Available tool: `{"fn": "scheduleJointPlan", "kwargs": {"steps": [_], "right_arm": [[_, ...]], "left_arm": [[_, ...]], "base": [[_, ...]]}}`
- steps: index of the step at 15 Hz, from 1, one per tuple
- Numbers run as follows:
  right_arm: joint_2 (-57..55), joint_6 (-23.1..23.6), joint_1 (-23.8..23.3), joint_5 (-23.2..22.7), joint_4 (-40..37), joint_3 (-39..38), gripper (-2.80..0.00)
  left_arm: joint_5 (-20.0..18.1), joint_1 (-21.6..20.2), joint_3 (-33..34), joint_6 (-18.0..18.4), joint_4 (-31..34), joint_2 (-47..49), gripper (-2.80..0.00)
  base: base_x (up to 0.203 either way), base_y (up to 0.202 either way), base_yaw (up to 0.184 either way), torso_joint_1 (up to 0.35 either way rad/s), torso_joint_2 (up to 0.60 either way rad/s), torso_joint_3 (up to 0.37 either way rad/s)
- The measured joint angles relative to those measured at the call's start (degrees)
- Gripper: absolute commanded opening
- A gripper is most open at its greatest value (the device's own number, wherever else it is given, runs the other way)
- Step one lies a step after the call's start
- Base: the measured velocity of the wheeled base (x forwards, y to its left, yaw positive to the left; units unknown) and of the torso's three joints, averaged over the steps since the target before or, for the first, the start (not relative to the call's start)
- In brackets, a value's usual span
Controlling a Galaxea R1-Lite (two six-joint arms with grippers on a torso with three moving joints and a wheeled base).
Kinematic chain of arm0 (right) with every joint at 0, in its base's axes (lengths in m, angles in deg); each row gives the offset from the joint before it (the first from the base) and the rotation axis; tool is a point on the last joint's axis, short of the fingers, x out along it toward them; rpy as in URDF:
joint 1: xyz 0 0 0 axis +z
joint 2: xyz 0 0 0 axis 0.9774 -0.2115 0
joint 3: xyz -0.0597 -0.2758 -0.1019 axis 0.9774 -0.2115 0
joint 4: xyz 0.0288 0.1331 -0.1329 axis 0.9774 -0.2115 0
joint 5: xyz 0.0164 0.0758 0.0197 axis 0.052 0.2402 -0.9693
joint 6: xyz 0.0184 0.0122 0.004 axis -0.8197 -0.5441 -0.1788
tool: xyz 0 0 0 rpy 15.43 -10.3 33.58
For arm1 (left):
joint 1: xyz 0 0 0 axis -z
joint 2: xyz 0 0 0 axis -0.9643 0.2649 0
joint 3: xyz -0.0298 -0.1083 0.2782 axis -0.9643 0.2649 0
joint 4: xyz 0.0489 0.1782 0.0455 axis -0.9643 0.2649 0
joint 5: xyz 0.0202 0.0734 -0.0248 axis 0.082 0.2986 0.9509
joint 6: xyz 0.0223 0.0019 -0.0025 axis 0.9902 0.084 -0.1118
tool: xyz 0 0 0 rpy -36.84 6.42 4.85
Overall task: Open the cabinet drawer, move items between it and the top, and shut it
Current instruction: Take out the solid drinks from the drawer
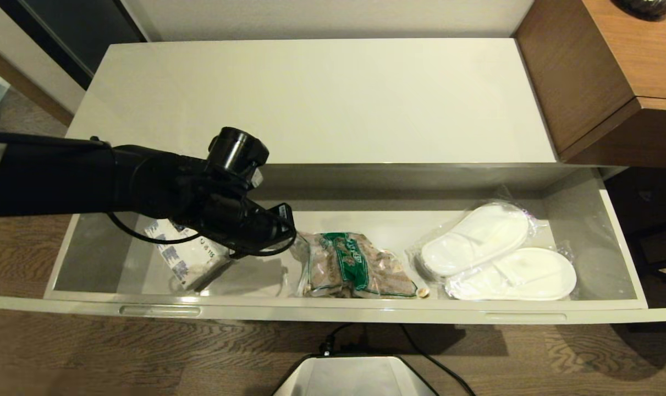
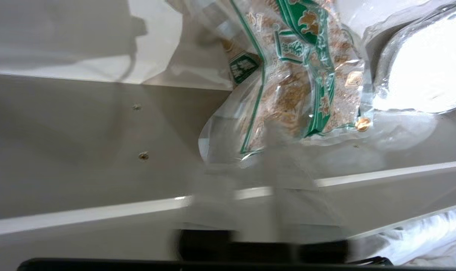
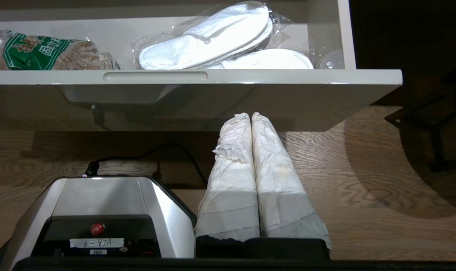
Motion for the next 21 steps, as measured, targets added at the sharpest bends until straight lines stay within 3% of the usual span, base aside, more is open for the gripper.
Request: {"fn": "scheduleJointPlan", "kwargs": {"steps": [3, 11, 18, 21], "right_arm": [[0.0, 0.0, 0.0, 0.0, 0.0, 0.0, -2.8], [0.0, 0.0, 0.0, 0.0, 0.0, 0.0, -2.8], [0.0, 0.0, 0.0, 0.0, 0.0, 0.0, -2.8], [0.0, 0.0, 0.0, 0.0, 0.0, 0.0, -2.8]], "left_arm": [[-1.0, 0.1, 0.0, -2.9, -2.6, 0.3, 0.0], [-3.8, 0.0, 1.2, -3.7, -4.7, 0.8, 0.0], [-5.4, -0.8, 6.8, -4.7, -12.6, 2.9, 0.0], [-7.9, -1.4, 8.4, -4.9, -16.2, 4.3, 0.0]], "base": [[0.0, 0.0, 0.0, 0.0, 0.0, 0.0], [0.0, 0.0, 0.0, 0.0, 0.0, 0.0], [0.0, 0.0, 0.0, 0.0, 0.0, 0.0], [0.0, 0.0, 0.0, 0.0, 0.0, 0.0]]}}
